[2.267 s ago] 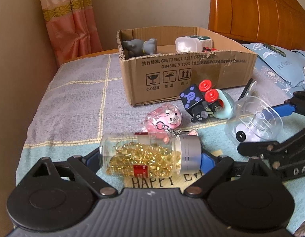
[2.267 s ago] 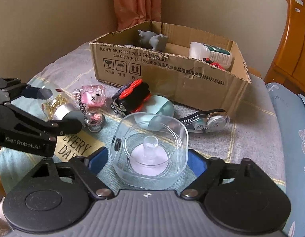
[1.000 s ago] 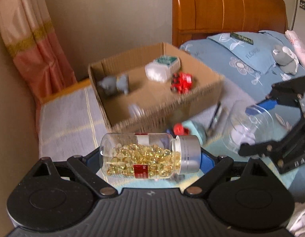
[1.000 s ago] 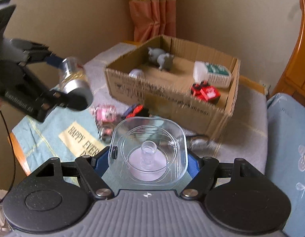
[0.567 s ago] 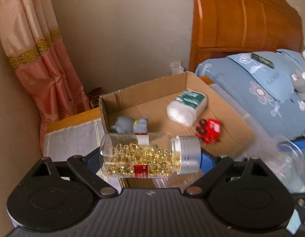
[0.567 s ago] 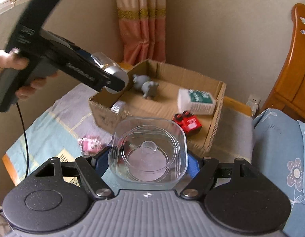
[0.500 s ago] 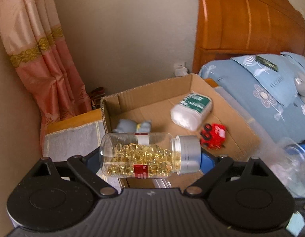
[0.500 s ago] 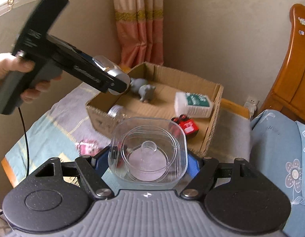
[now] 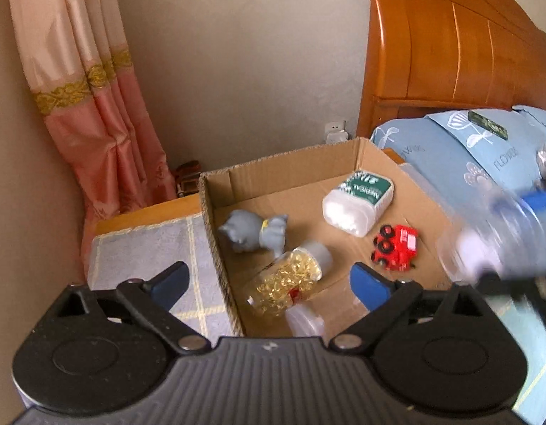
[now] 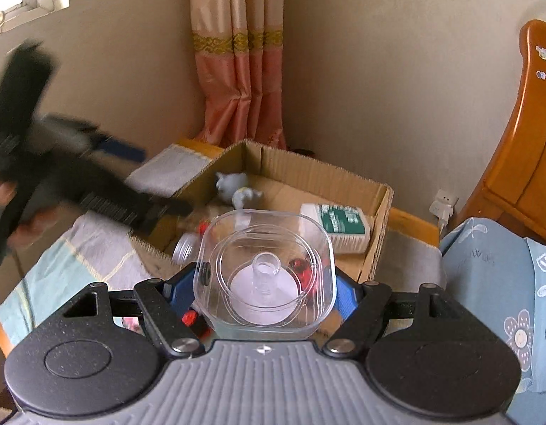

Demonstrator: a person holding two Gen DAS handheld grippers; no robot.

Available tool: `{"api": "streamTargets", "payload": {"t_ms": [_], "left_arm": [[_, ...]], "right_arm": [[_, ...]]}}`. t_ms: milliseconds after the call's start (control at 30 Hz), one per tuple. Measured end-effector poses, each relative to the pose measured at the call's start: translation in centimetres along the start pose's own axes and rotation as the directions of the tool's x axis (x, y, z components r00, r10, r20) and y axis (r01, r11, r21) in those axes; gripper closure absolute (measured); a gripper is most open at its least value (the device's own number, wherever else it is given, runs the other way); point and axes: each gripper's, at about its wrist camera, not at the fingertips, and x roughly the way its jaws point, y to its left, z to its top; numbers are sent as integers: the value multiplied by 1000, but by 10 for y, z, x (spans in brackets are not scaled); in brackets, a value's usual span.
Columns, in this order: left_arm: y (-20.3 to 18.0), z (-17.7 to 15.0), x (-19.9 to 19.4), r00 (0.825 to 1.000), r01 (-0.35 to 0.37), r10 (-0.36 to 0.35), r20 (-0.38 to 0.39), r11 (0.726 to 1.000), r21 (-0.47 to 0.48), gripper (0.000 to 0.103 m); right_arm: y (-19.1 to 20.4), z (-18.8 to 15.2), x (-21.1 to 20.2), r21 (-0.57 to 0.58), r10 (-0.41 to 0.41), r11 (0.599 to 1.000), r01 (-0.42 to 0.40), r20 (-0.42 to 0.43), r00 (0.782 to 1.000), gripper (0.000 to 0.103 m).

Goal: Organize rigid objects
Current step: 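Carry the capsule bottle and clear container into the box and open both tools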

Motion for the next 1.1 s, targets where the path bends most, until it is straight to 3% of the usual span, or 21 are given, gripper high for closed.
{"api": "streamTargets", "payload": {"t_ms": [200, 400, 700, 867, 1100], "left_arm": [[-5, -31, -21, 999, -35, 35, 20, 999, 22, 3], [-3, -58, -38, 998, -27, 28, 54, 1000, -9, 3], [1, -85, -45, 995, -68, 74, 69, 995, -75, 3], [3, -92, -47, 993, -88, 95, 70, 992, -90, 3], [2, -96, -44, 992, -106, 114, 58, 987, -120, 3]], "right_arm": [[-5, 30, 24, 27, 4, 1000, -4, 1, 1000, 23], [-5, 62, 60, 29, -10, 1000, 11, -29, 1000, 23], [-9, 98, 116, 38, -79, 996, 82, -79, 994, 23], [-13, 95, 132, 87, -121, 988, 129, -98, 988, 5], [-16, 68, 109, 147, -71, 986, 82, -80, 994, 0]]}}
